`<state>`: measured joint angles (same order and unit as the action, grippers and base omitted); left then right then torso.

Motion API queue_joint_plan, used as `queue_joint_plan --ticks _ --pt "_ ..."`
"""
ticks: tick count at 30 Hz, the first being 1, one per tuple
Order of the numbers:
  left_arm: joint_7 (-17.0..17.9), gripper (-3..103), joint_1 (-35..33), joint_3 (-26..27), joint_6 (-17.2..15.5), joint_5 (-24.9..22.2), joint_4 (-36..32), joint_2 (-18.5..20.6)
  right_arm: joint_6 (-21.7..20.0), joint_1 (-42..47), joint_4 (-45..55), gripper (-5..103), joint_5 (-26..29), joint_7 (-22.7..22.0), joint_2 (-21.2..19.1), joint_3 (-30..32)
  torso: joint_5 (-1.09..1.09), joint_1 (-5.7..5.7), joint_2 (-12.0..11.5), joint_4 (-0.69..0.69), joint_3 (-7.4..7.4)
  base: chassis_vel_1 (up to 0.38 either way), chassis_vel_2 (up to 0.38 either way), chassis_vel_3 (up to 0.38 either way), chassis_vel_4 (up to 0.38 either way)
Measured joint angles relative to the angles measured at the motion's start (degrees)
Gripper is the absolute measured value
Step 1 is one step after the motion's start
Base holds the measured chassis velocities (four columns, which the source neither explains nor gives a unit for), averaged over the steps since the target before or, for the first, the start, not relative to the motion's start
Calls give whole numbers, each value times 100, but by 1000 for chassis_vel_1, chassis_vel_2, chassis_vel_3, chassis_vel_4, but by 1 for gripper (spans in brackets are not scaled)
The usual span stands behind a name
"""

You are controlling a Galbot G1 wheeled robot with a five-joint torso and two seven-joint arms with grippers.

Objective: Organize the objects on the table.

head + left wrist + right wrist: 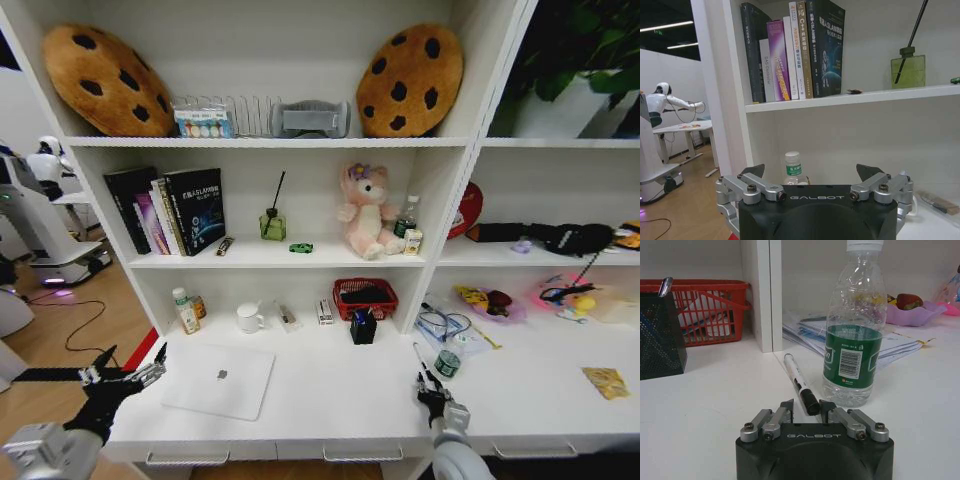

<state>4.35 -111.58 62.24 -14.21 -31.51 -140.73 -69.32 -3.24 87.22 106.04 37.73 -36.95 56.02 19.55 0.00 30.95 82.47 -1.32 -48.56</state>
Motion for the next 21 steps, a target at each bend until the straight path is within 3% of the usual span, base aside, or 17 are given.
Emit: queue_joint_plan --ticks 6,13,17,18,19,20,21 --pt "0 100 0 0 0 0 0 0 -8 -19 21 12 22 -32 -18 -25 0 0 -1 -1 0 0 0 0 0" --pt "0 100 0 0 0 0 0 0 -23 35 474 11 160 -82 -95 -34 1 0 -1 -1 0 0 0 0 0" --pt "0 100 0 0 0 0 0 0 16 -80 1309 11 890 -201 -187 -161 1 0 -1 -1 0 0 0 0 0" --pt "0 100 0 0 0 0 -1 0 -115 -295 1975 11 1728 -486 -277 -290 -1 0 -1 0 0 0 0 0 0" --pt "0 100 0 0 0 0 0 0 -178 -415 2240 11 2124 -655 -321 -328 -2 0 -1 1 0 0 0 0 0" --pt "0 100 0 0 0 0 0 0 -178 -415 2240 11 2124 -655 -321 -328 -2 0 -1 1 0 0 0 0 0" --pt "0 100 0 0 0 0 0 0 -273 -612 2643 11 2752 -930 -395 -347 -1 0 -1 2 0 0 0 0 0"
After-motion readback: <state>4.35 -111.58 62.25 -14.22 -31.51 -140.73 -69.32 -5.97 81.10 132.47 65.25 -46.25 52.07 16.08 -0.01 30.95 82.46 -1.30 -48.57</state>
